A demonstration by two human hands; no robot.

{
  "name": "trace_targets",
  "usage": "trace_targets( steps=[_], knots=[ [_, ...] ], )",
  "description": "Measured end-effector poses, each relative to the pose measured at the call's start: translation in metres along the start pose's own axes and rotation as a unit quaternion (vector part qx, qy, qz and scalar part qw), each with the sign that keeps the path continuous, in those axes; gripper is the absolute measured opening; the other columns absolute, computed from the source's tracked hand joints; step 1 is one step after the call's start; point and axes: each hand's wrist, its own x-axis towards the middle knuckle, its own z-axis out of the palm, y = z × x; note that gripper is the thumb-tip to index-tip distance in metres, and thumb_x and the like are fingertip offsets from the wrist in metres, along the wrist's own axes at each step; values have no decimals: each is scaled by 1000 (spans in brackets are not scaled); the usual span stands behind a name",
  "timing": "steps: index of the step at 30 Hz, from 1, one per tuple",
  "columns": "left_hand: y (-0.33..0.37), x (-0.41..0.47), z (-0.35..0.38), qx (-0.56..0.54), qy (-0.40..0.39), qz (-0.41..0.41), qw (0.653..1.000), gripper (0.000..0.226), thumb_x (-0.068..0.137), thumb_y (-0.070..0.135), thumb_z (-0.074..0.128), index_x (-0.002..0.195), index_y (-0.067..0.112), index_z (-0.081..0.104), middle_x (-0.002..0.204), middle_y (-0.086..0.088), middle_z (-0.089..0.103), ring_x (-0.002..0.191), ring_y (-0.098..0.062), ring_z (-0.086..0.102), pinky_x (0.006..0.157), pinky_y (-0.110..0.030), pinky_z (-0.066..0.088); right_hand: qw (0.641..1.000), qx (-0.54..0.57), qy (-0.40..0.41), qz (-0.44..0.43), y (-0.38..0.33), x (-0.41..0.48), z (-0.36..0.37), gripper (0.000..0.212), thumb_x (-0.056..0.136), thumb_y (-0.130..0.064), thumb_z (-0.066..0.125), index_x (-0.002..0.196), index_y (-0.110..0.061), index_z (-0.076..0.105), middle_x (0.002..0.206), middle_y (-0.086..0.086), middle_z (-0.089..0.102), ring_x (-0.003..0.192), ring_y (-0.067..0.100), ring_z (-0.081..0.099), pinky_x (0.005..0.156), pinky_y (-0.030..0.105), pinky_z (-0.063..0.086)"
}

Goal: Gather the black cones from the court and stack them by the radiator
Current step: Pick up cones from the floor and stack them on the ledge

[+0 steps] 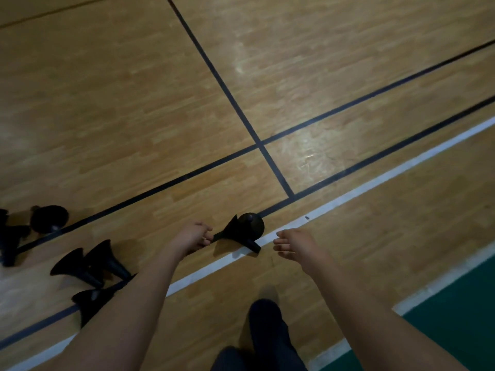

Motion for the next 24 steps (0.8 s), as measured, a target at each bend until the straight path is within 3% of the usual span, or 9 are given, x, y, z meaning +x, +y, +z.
trace_targets(
  steps=[5, 8, 10, 13, 14, 18, 22, 24],
  knots=[
    [4, 85, 20, 53, 10, -4, 999, 29, 102, 11, 33, 114, -1, 57, 95, -14, 62, 67, -14, 54, 50, -19, 42, 998, 26, -7, 59, 7, 78, 15, 19, 97, -12, 51, 113, -3, 57, 97, 12, 67, 84, 24, 66, 76, 33, 56],
    [-15, 139, 39, 90, -11, -8, 996, 31, 100, 12, 36, 117, 0, 59, 102, -15, 64, 76, -17, 56, 68, -24, 45, 994, 45, 4, 96, 22, 133, 26, 16, 99, -15, 47, 111, -6, 54, 100, 10, 65, 90, 23, 64, 77, 32, 55],
    [-30, 179, 50, 120, -10, -12, 993, 31, 99, 14, 38, 118, 4, 59, 99, -13, 64, 77, -19, 55, 71, -29, 43, 993, 55, 5, 103, 36, 173, 32, 14, 100, -17, 46, 110, -8, 52, 99, 8, 64, 93, 23, 63, 81, 33, 53],
    [-52, 243, 67, 159, -4, -3, 987, 32, 99, 15, 38, 123, 9, 58, 86, -5, 59, 68, -15, 50, 60, -27, 38, 988, 74, 26, 136, 75, 238, 40, 19, 100, -16, 45, 114, -6, 53, 101, 9, 62, 96, 24, 61, 80, 33, 51],
    [-55, 258, 71, 170, -4, 7, 985, 33, 99, 15, 37, 124, 8, 58, 89, -6, 60, 70, -16, 52, 62, -28, 39, 986, 78, 29, 143, 85, 255, 41, 23, 100, -15, 44, 118, -4, 53, 101, 10, 61, 98, 24, 61, 80, 34, 50],
    [-100, 344, 101, 220, 2, 24, 975, 34, 95, 3, 35, 121, 1, 57, 123, -20, 59, 112, -34, 54, 89, -33, 41, 981, 77, 21, 177, 152, 344, 61, 36, 101, -17, 41, 133, -3, 45, 114, 11, 57, 103, 24, 58, 84, 35, 48],
    [-134, 415, 130, 262, 3, 61, 963, 44, 99, 8, 31, 143, 3, 38, 142, -17, 46, 125, -32, 48, 91, -29, 38, 979, 61, 27, 191, 209, 417, 80, 37, 98, -15, 46, 133, -5, 44, 126, 11, 49, 109, 24, 55, 85, 33, 48],
    [-148, 446, 141, 263, 13, 92, 960, 44, 102, 15, 31, 145, 4, 35, 143, -15, 45, 126, -31, 47, 94, -30, 38, 981, 36, 29, 190, 230, 451, 88, 37, 95, -15, 49, 131, -7, 44, 128, 9, 46, 116, 25, 51, 91, 34, 45]
  ],
)
